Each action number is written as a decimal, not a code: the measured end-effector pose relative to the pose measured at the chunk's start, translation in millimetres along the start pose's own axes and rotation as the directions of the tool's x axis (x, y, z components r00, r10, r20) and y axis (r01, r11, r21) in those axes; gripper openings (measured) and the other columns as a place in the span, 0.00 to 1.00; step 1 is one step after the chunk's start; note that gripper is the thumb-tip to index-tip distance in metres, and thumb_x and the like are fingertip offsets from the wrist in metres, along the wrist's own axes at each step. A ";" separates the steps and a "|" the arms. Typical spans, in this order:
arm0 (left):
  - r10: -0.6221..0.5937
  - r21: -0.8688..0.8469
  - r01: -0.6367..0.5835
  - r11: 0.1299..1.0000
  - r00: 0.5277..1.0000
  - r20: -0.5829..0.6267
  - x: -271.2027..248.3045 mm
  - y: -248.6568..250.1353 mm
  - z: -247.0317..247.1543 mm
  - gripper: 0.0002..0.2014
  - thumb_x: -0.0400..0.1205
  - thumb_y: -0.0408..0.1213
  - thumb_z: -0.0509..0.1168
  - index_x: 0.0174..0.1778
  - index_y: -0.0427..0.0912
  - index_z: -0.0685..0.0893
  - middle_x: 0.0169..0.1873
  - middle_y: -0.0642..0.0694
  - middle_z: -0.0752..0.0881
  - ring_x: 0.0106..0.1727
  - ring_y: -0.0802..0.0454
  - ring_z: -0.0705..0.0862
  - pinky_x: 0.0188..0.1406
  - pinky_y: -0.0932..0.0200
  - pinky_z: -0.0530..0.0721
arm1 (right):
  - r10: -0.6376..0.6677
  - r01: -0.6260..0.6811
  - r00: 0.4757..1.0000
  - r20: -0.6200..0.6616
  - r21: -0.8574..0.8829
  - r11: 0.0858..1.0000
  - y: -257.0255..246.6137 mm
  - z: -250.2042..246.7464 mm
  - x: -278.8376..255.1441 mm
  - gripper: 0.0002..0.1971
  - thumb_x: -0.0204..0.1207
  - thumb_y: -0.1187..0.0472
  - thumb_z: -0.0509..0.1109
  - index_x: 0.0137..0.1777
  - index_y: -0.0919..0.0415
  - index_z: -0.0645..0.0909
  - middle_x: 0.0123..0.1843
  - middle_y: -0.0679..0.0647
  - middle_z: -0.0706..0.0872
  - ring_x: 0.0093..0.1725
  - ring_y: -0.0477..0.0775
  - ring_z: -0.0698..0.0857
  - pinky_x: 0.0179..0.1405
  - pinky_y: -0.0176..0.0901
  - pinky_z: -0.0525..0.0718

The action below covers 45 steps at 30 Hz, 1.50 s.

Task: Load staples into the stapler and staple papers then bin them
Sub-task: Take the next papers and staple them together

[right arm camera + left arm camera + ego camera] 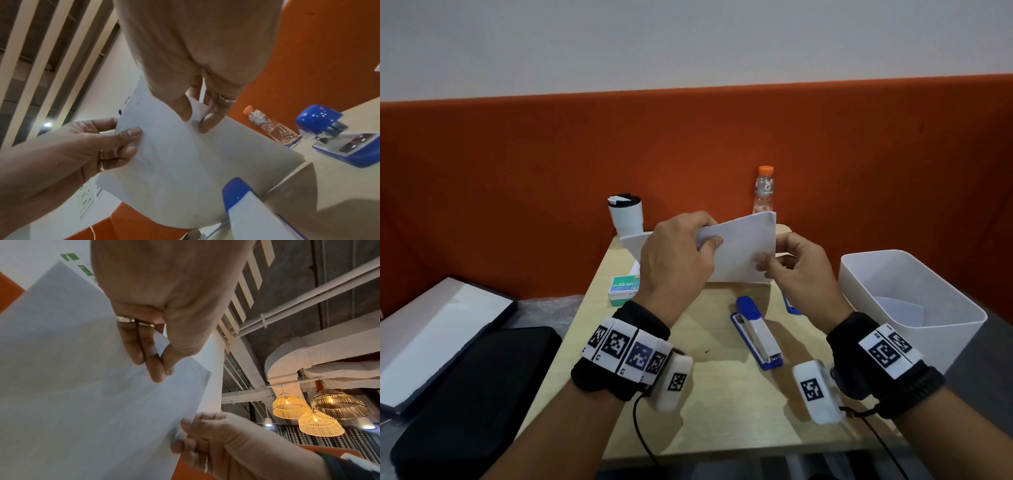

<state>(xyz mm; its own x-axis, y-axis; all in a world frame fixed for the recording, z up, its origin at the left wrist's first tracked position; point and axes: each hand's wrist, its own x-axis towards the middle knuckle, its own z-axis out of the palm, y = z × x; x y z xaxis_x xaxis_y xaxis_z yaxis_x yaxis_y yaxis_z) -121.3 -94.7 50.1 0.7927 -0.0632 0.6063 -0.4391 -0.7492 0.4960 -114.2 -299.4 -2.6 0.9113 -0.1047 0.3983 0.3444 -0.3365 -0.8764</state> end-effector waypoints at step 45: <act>-0.045 -0.375 0.217 0.901 0.907 0.418 16.0 37.9 8.1 0.18 0.77 0.61 0.76 0.52 0.54 0.84 0.55 0.54 0.90 0.40 0.49 0.94 0.45 0.41 0.94 | 0.088 -0.066 0.996 -0.007 0.611 0.789 -43.3 -37.8 -13.2 0.21 0.77 0.66 0.79 0.70 0.64 0.85 0.64 0.63 0.93 0.62 0.71 0.93 0.61 0.71 0.92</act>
<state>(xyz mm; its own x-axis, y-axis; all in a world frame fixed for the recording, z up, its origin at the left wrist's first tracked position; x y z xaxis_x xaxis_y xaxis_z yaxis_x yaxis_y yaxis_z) -121.8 -129.5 73.5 0.9157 -0.2995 0.2679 -0.3821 -0.4421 0.8115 -149.6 -318.8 40.3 0.9365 -0.1403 0.3212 0.3498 0.3137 -0.8827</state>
